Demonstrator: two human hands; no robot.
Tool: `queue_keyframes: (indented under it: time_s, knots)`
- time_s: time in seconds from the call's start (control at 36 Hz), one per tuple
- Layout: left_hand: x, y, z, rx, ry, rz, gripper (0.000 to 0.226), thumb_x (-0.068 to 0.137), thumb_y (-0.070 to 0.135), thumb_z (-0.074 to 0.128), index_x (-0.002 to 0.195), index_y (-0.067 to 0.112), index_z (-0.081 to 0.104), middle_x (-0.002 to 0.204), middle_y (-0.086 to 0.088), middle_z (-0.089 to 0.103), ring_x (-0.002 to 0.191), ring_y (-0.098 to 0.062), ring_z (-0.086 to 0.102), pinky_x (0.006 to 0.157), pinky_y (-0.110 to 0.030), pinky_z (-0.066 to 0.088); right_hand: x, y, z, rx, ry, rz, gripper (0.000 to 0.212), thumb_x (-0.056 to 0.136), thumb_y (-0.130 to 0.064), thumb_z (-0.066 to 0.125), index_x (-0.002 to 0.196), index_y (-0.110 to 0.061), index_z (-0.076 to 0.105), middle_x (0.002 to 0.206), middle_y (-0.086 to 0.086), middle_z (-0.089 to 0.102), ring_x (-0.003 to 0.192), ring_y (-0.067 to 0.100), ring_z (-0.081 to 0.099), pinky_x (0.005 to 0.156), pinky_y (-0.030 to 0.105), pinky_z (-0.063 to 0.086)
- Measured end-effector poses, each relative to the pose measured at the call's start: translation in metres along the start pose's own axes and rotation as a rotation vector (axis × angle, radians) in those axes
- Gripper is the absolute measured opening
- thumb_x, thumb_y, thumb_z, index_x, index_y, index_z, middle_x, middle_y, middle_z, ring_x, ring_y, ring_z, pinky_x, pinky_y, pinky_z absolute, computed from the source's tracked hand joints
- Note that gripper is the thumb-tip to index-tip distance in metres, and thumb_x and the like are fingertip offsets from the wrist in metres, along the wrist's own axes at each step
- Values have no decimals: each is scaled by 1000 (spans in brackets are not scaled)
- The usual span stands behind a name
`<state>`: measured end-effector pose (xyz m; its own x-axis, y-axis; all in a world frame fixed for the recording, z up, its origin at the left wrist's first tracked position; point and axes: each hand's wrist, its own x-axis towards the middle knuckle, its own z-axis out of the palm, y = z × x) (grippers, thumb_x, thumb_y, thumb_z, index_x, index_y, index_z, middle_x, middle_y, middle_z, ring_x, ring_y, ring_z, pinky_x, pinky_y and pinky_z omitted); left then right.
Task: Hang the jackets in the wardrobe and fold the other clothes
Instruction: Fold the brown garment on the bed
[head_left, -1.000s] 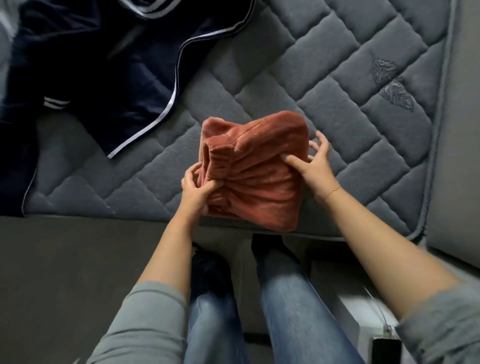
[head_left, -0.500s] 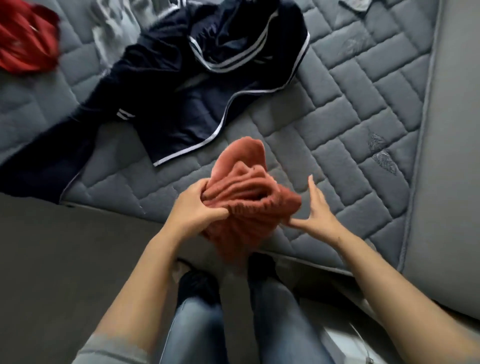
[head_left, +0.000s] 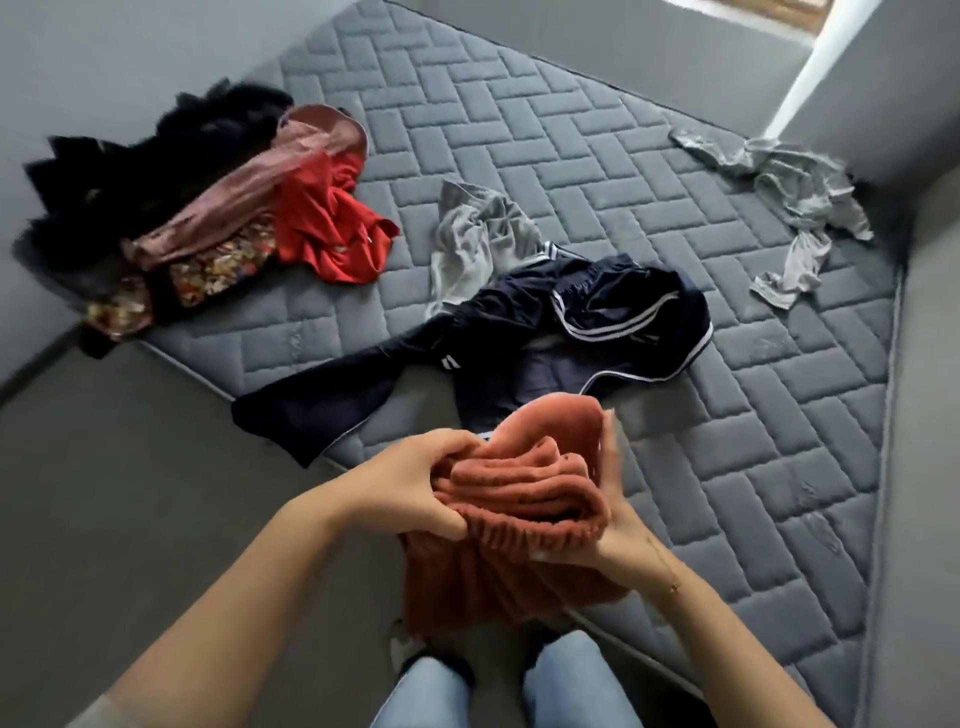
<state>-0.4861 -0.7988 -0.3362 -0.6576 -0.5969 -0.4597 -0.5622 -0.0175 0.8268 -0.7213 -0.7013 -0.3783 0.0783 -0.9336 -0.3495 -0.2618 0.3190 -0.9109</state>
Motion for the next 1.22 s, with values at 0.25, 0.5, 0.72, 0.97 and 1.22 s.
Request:
queue_keyframes:
  time_s: [0.25, 0.5, 0.72, 0.97, 1.22]
  knots:
    - [-111, 30, -91, 41, 224, -73, 62, 57, 23, 75, 112, 45, 58, 107, 13, 57, 98, -2, 59, 85, -24, 51, 39, -133, 63, 5, -146, -279, 81, 57, -22, 91, 126, -21, 49, 119, -10, 64, 116, 9, 60, 99, 34, 49]
    - [-249, 46, -111, -95, 712, -343, 61, 53, 49, 75, 112, 48, 60, 113, 23, 62, 104, 4, 59, 96, -31, 50, 97, -245, 129, -85, -586, -595, 63, 53, -49, 86, 108, -24, 67, 119, -3, 59, 112, 6, 56, 93, 21, 46]
    - [-359, 78, -84, -191, 1047, -434, 44, 52, 34, 79, 94, 33, 65, 89, 25, 66, 86, 6, 62, 74, -14, 46, 91, -341, 230, -180, -1084, -952, 96, 55, -42, 88, 134, -28, 35, 138, -16, 42, 131, -3, 38, 107, 18, 33]
    - [-497, 82, -4, -379, 1763, -381, 63, 47, 40, 80, 108, 49, 64, 114, 16, 68, 109, -5, 63, 92, -21, 47, -17, -390, 369, 143, -1300, -731, 73, 49, -38, 89, 112, -21, 56, 101, -16, 68, 95, 2, 66, 76, 10, 48]
    - [-630, 40, 74, -428, 2447, -310, 132, 22, 73, 84, 135, 40, 25, 117, 28, 48, 88, 21, 58, 68, -1, 44, -167, -455, 513, 198, -1444, -475, 48, 68, -29, 84, 109, -20, 61, 101, 1, 72, 83, 12, 71, 67, 21, 55]
